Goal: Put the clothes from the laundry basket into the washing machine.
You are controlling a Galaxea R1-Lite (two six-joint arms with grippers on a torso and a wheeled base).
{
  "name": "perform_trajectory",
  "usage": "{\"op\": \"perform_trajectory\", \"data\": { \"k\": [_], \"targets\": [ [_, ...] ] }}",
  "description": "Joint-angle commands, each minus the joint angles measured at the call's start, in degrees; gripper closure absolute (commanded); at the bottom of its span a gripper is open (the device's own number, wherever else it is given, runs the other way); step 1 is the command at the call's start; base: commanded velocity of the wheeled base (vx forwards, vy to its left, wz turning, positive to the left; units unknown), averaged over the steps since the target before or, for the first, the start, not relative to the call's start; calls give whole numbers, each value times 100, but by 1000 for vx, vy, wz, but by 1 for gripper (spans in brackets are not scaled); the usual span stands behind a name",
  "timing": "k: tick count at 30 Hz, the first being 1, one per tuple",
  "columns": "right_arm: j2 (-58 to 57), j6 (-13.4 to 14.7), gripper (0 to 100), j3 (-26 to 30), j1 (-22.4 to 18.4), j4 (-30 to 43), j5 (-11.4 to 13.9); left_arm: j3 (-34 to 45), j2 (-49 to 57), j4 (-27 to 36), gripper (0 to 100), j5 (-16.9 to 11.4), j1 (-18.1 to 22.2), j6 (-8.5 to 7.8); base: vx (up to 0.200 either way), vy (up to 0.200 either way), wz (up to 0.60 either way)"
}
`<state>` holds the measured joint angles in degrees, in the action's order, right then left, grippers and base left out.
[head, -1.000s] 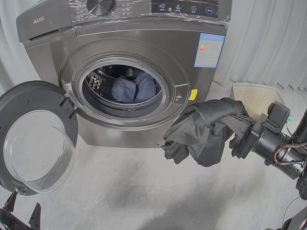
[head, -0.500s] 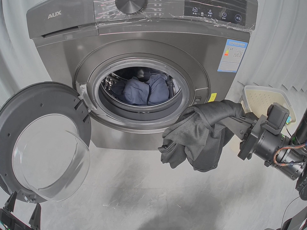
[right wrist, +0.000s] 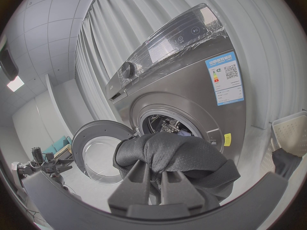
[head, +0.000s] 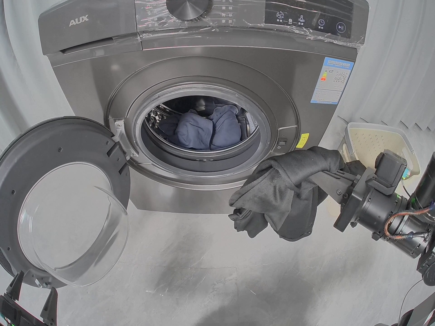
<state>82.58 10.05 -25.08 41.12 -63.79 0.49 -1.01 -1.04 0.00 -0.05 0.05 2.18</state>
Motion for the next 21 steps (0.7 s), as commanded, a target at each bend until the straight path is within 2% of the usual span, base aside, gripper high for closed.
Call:
{"op": "perform_trajectory", "data": {
  "k": [1, 3, 5, 8, 14, 16, 17, 18, 21],
  "targets": [
    [57, 156, 100, -68, 204, 7, 57, 101, 51, -9, 0, 14, 4, -51, 0, 0, 0],
    [144, 208, 100, -164, 327, 16, 39, 101, 60, -9, 0, 31, 13, -78, 0, 0, 0],
    [382, 217, 100, -349, 423, 7, -14, 101, 60, 0, 0, 40, 21, -183, 0, 0, 0],
    [531, 217, 100, -472, 458, -10, -14, 101, 51, -9, 0, 22, 13, -148, 0, 0, 0],
    [812, 261, 100, -744, 687, -28, -75, 101, 16, -18, 0, 5, 48, -209, 0, 0, 0],
    [1023, 287, 100, -911, 801, -248, -110, 101, 95, -44, 0, -21, 30, -350, 0, 0, 0],
    [1111, 287, 100, -964, 819, -336, -110, 75, 95, -123, 0, -39, 30, -332, 0, 0, 0],
    [1190, 296, 100, -1008, 854, -423, -119, -75, 86, -237, 0, -118, 30, -297, 0, 0, 0],
    [1410, 331, 100, -1113, 924, -705, -216, -927, -239, -448, 0, -698, 101, -192, 0, 0, 0]
  ]
}}
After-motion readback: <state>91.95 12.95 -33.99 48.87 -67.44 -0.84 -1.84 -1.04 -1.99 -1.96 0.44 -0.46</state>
